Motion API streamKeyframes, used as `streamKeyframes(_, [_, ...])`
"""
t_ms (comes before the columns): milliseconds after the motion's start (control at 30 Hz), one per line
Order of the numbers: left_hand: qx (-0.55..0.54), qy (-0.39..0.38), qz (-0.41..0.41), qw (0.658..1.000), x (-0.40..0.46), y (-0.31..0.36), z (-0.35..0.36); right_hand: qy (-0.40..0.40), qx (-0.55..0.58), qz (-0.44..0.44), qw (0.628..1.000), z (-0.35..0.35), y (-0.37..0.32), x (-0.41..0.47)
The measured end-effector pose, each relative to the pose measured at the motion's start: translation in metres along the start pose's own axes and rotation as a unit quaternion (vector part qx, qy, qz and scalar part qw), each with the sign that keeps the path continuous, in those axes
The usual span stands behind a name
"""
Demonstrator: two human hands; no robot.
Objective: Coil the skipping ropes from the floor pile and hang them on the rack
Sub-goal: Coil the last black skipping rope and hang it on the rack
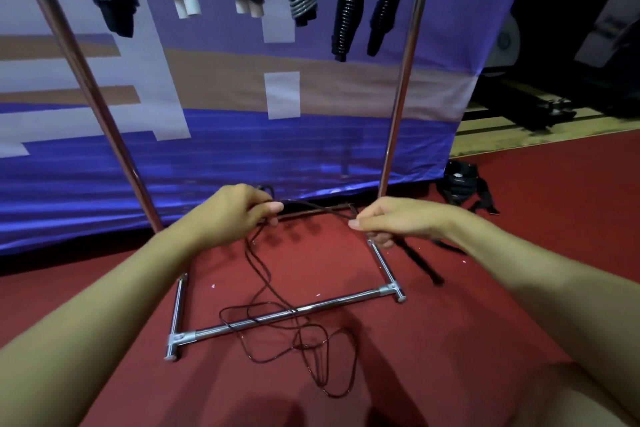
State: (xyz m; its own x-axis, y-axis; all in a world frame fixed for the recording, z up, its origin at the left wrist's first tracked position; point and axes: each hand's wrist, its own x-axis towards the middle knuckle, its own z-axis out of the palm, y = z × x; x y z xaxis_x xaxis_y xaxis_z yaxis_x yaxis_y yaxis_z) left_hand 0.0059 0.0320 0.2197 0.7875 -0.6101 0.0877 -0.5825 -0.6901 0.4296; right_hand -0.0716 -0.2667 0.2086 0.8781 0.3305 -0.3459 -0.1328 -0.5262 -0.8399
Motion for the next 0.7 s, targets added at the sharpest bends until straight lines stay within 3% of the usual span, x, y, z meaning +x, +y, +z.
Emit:
streamKeyframes(100, [-0.062,0.023,-0.022,0.998,-0.004,0.004,0.001,0.009,0.1,-0.024,0.995,0.012,0.0,0.011])
streamKeyframes(167, [-0.131,0.028,-0.02,0.991,-0.009,0.007,-0.002,0.061,0.241,-0.025,0.968,0.01,-0.011,0.015])
streamKeyframes(267, [-0.326,0.03,-0.06,0.943,-0.013,0.022,-0.002,0.112,0.519,-0.012,0.847,0.003,-0.037,0.017])
streamKeyframes(333, [-0.411,0.015,-0.068,0.909,-0.013,0.043,0.001,0.114,0.603,-0.018,0.789,0.005,-0.056,0.017])
streamKeyframes(400, [-0.42,-0.021,-0.051,0.906,-0.013,0.059,0.008,0.118,0.614,-0.033,0.78,0.011,-0.069,0.015])
streamKeyframes(533, [-0.317,-0.023,0.003,0.948,-0.007,0.082,0.019,0.16,0.615,-0.044,0.771,0.018,-0.08,0.014])
streamKeyframes(667, [-0.429,-0.047,-0.019,0.902,0.0,0.097,0.026,0.26,0.578,-0.041,0.772,0.013,-0.08,0.012])
streamKeyframes(700, [-0.422,-0.043,-0.015,0.905,0.001,0.1,0.027,0.284,0.56,-0.042,0.777,0.013,-0.08,0.011])
